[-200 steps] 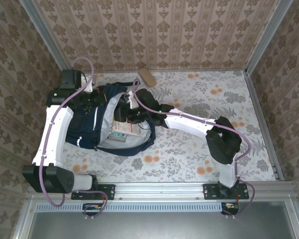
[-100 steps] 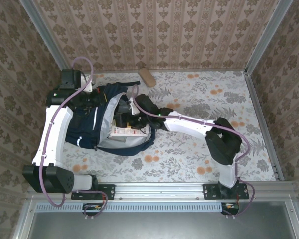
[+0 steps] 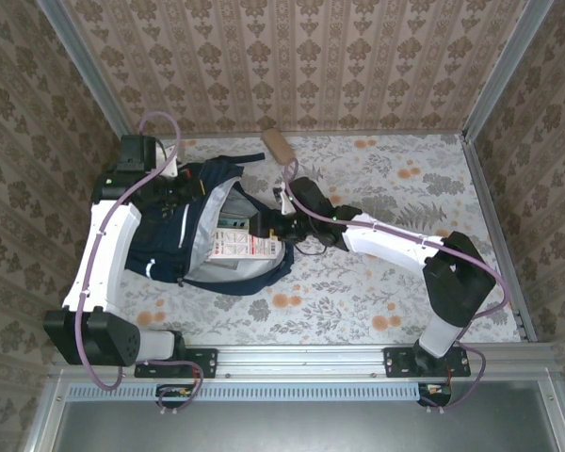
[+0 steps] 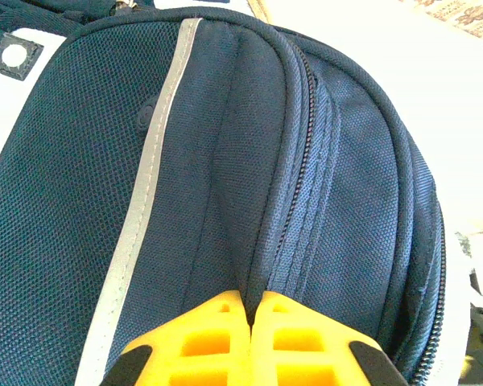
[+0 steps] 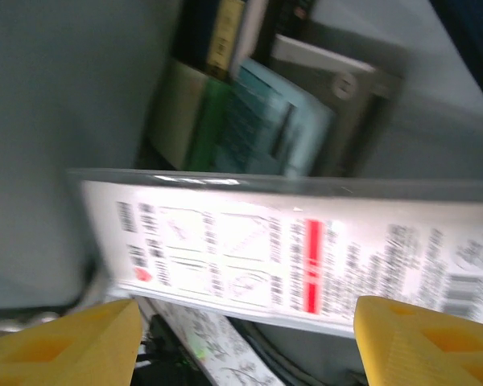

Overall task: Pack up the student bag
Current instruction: Place the pencil pouch in the student bag, then adjust the pencil pouch in the student bag.

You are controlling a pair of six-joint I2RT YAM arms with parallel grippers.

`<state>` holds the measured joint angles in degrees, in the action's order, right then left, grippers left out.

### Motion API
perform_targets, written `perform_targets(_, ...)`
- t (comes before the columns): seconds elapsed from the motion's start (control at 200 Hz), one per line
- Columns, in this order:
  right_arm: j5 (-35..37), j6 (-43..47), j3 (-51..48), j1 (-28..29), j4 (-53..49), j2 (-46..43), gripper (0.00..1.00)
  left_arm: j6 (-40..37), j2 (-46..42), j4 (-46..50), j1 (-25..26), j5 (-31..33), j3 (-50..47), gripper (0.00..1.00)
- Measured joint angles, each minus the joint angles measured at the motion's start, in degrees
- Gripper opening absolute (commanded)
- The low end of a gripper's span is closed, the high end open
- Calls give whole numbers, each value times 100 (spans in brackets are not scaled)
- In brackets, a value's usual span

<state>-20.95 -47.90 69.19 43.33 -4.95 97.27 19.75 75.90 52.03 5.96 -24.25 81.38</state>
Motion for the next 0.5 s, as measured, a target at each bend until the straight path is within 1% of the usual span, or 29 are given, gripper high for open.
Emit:
perform_targets(0.265,90,-20,2,-149,24,442,73,-2,-55,-31,205,101,-160,0)
perform_targets(0.37,133,103,415,-162,-46,723,73,-2,-101,-42,278,149,-234,0)
perform_targets(0.495,129,376,1169,-162,-168,1130,71,-4,-153,-52,302,199,-236,0)
